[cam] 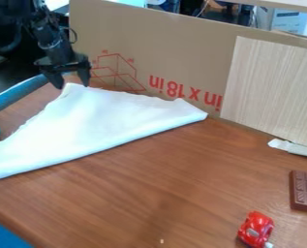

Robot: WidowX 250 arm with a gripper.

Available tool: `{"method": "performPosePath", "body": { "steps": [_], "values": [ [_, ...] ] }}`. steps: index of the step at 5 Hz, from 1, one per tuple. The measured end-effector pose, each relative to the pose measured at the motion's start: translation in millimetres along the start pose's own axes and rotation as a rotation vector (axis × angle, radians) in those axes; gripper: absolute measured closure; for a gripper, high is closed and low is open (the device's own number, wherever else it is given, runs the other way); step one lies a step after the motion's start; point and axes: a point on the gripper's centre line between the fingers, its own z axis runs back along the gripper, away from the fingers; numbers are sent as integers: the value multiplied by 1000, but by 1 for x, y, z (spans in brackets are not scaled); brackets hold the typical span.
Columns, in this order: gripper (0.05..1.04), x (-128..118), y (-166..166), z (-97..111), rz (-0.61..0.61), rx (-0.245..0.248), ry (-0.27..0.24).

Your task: Unfold the cloth from left to righ

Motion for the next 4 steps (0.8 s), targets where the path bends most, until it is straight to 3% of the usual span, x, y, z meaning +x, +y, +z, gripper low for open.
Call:
{"method": "performPosePath", "body": {
  "steps": [1,4],
  "values": [
    [83,10,1,2,13,16,-25],
    [83,11,-1,-11,9,61,-30]
  ]
}}
